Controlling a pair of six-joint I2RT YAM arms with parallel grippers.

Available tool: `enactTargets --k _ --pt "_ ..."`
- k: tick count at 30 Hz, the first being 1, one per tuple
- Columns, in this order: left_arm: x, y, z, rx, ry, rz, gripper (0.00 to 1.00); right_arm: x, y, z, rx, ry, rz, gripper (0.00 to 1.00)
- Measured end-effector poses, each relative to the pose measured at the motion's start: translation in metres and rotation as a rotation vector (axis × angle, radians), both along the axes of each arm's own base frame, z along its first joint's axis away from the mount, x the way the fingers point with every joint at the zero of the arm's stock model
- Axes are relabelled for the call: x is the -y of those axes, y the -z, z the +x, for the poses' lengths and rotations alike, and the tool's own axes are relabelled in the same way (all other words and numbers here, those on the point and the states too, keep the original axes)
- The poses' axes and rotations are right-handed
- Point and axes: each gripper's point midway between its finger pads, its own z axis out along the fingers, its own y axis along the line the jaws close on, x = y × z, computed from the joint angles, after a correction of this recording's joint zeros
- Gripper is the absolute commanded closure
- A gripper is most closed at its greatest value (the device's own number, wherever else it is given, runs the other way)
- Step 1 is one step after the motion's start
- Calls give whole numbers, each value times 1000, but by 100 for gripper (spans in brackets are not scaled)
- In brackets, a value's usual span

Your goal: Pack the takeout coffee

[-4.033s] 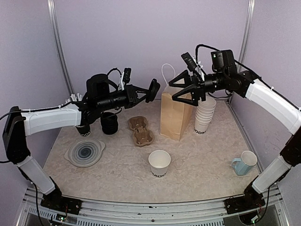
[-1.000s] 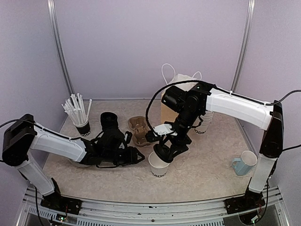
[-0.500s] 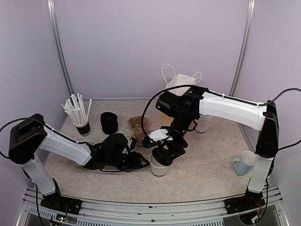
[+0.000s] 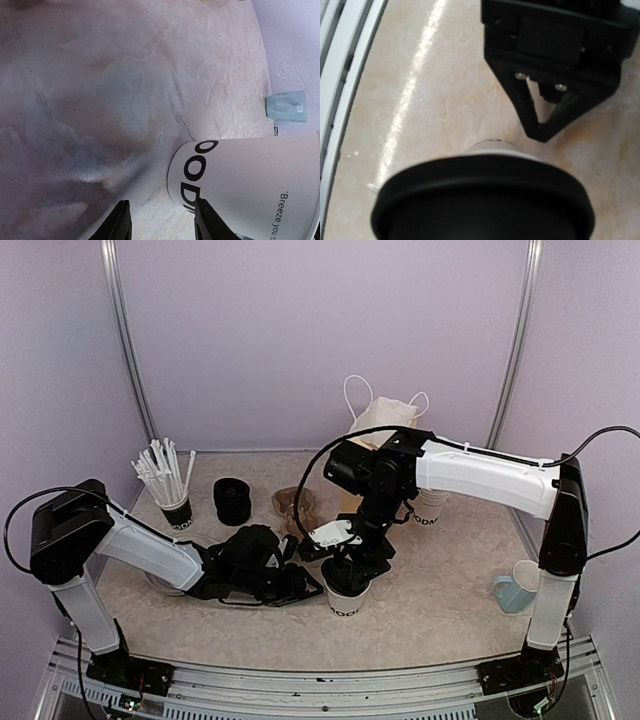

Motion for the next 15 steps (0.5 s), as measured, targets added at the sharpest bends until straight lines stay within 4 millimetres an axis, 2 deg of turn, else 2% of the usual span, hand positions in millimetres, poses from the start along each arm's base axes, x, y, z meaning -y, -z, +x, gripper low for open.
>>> enactTargets --k 8,12,15 --pt "-1 1 0 1 1 6 57 0 -11 7 55 -1 11 31" --pt "-2 2 -1 -3 1 12 57 9 -20 7 94 0 13 31" --pt "-2 3 -1 -6 0 16 57 16 -18 6 106 1 -6 31"
